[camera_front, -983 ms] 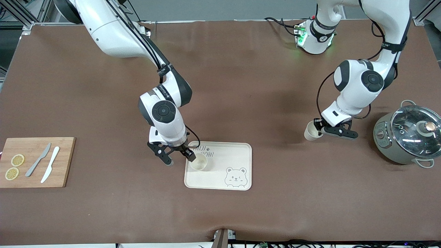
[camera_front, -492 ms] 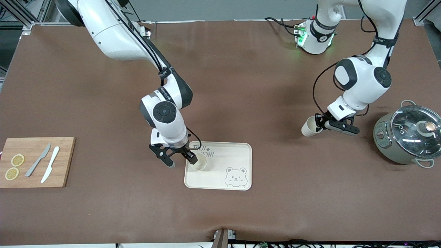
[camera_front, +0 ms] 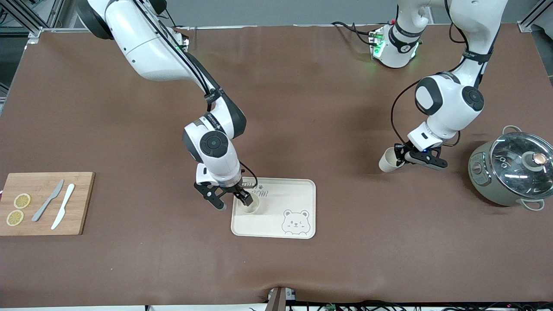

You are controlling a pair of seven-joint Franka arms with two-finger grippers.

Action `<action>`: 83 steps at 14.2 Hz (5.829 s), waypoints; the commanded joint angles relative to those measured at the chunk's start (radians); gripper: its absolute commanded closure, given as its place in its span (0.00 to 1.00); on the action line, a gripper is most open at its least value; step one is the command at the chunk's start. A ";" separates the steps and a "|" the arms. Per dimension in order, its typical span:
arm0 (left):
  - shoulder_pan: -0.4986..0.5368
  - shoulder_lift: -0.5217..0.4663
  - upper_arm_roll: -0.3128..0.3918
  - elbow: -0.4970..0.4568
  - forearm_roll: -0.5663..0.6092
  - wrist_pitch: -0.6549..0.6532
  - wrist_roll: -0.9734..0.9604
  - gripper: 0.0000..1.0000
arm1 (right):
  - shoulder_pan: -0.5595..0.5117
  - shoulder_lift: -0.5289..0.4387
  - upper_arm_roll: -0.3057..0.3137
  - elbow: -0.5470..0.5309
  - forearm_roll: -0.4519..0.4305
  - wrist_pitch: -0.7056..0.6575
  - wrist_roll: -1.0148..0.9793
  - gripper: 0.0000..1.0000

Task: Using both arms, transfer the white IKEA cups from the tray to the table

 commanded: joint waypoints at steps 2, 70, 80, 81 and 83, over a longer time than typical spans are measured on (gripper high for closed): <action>0.013 0.000 -0.014 -0.023 -0.025 0.037 0.056 1.00 | 0.013 0.036 -0.004 0.033 -0.044 -0.001 0.016 0.00; 0.113 -0.313 0.006 0.228 0.427 -0.676 -0.331 0.00 | -0.637 -0.561 0.012 -0.829 0.216 0.314 -1.394 1.00; 0.113 -0.270 0.010 0.568 0.435 -0.986 -0.449 0.00 | -0.636 -0.436 0.014 -0.826 0.214 0.488 -1.393 1.00; 0.111 -0.269 0.010 0.592 0.435 -1.002 -0.458 0.00 | -0.636 -0.433 0.014 -0.826 0.214 0.490 -1.394 1.00; 0.102 -0.261 0.006 0.641 0.436 -1.037 -0.511 0.00 | -0.636 -0.424 0.014 -0.826 0.214 0.503 -1.393 1.00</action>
